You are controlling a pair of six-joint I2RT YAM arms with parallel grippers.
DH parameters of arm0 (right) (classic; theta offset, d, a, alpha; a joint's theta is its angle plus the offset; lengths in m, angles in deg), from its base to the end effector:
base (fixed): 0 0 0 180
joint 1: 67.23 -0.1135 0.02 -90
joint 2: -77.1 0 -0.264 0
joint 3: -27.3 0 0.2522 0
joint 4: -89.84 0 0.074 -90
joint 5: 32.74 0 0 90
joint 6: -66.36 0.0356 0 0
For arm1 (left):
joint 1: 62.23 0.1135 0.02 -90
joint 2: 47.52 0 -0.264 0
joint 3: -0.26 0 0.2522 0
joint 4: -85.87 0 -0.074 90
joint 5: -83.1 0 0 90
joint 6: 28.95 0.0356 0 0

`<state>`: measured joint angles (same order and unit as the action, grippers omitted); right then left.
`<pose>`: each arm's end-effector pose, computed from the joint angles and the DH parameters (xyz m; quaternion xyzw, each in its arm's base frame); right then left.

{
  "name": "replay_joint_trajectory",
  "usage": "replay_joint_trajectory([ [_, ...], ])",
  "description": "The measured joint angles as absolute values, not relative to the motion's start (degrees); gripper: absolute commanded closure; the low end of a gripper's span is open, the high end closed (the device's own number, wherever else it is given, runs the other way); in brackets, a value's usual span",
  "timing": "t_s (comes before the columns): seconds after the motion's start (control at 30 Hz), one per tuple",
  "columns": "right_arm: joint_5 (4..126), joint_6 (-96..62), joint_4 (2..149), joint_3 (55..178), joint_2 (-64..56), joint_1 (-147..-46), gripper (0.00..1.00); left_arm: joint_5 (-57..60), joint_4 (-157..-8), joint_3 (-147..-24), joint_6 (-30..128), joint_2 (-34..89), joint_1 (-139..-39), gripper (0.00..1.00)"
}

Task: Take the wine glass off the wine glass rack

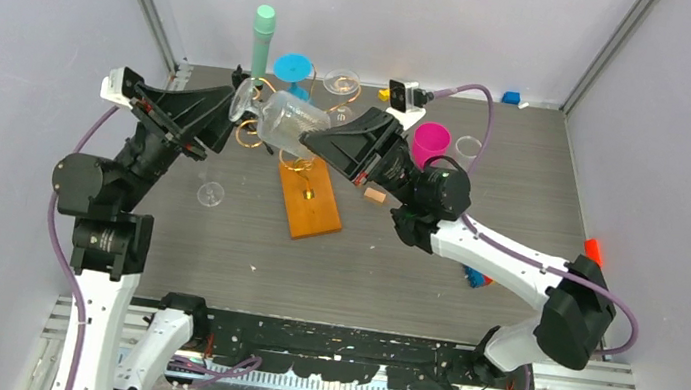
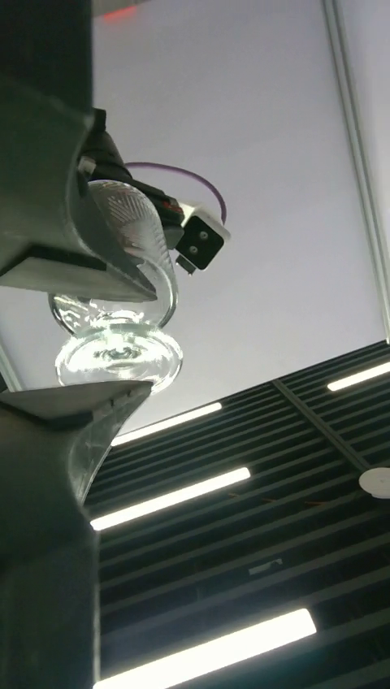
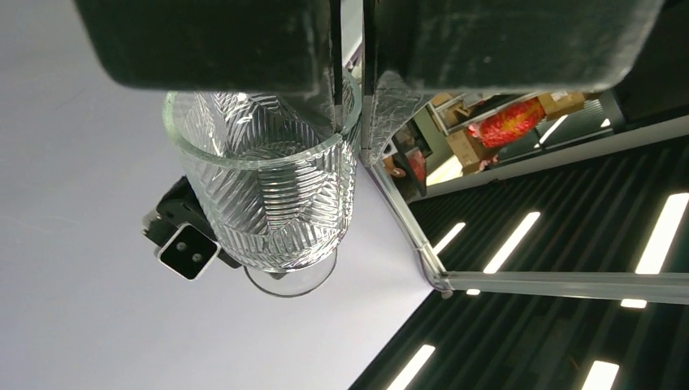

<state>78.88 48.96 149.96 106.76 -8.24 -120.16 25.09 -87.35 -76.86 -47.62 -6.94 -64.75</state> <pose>0.1776 0.2569 0.4377 -0.1244 0.3276 0.8575 0.3766 0.1116 -0.0238 0.4871 -0.2424 0.4803 -0.7642 0.3557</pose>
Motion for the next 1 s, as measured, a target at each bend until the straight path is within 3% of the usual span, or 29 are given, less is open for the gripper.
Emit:
replay_joint_trajectory([
  [0.17, 77.9, 43.7, 140.0, 106.6, -4.7, -120.4, 1.0, 23.5, -82.1, -79.9, -37.9, -7.9, -64.7, 0.21],
  [0.3, 74.6, 36.8, 126.3, 106.5, 1.5, -120.8, 1.0, 24.5, -73.1, -84.2, -24.9, -8.7, -64.8, 0.12],
  [0.53, 59.4, 20.5, 89.7, 112.6, 13.3, -120.8, 1.0, 24.1, -56.0, -88.3, -2.1, -10.1, -64.8, 0.09],
  [0.73, 40.9, 8.5, 60.9, 121.3, 17.0, -120.7, 1.0, 16.9, -38.6, -93.9, 17.5, -10.5, -64.8, 0.09],
  [1.0, 14.8, -4.5, 36.5, 129.8, 17.7, -119.1, 1.0, 11.6, -28.5, -93.8, 28.8, -14.0, -64.8, 0.07],
])
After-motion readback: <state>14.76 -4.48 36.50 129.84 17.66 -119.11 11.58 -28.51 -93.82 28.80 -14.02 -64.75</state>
